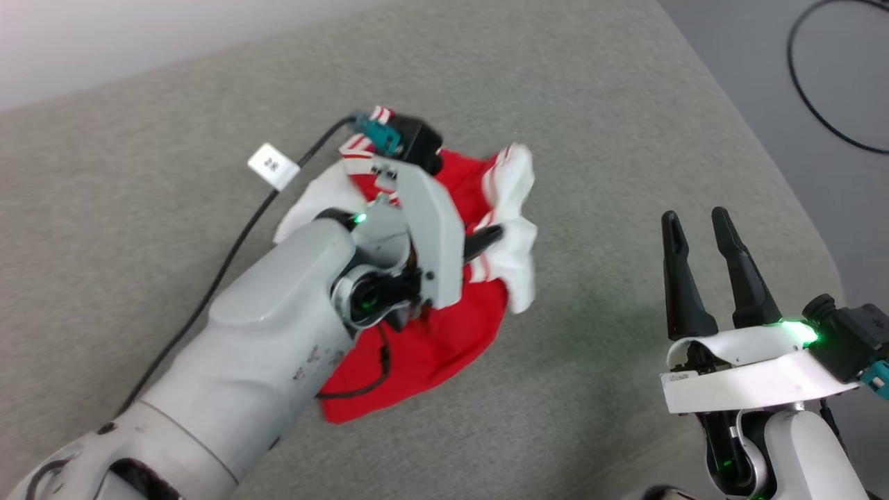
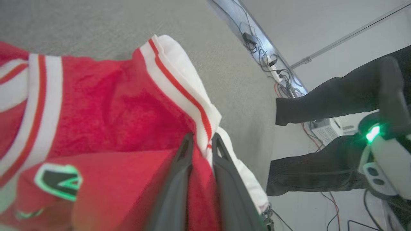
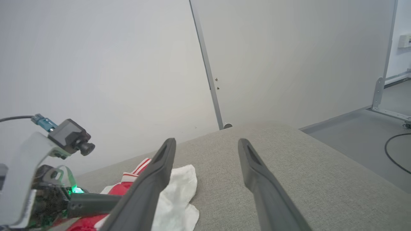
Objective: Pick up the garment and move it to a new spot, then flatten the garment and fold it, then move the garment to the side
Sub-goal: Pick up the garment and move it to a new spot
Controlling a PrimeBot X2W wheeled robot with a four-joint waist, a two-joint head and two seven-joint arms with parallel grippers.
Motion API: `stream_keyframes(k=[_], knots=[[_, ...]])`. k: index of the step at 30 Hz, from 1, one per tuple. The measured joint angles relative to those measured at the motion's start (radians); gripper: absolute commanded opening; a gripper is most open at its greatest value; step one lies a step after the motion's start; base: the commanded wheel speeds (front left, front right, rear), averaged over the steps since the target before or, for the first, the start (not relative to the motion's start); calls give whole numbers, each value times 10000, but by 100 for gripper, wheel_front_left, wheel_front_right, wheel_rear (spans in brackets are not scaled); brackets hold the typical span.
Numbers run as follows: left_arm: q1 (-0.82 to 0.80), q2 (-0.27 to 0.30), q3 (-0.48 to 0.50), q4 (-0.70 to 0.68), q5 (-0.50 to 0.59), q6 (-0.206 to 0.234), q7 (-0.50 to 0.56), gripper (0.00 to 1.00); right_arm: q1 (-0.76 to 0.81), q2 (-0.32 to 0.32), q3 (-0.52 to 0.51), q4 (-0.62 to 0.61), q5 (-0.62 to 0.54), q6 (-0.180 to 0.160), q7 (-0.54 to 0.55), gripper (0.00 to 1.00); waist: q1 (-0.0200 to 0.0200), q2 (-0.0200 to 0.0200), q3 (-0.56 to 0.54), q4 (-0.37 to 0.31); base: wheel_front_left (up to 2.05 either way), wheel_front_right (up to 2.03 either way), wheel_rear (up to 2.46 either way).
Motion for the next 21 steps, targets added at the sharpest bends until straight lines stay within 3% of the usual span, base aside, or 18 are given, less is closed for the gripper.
stream_keyframes(k=[8, 20, 21], knots=[[-111, 458, -1032, 1066, 548, -73, -104, 0, 1, -2, 169, -165, 282, 0, 0, 100, 0, 0, 402, -552, 0, 0, 0], [-721, 706, -2589, 1321, 1156, -132, -117, 0, -11, 0, 309, -334, 403, 0, 0, 100, 0, 0, 753, -928, 0, 0, 0], [-771, 709, -2661, 1321, 1156, -132, -100, 14, -14, -2, 316, -345, 407, 0, 0, 100, 0, 0, 771, -933, 0, 0, 0]])
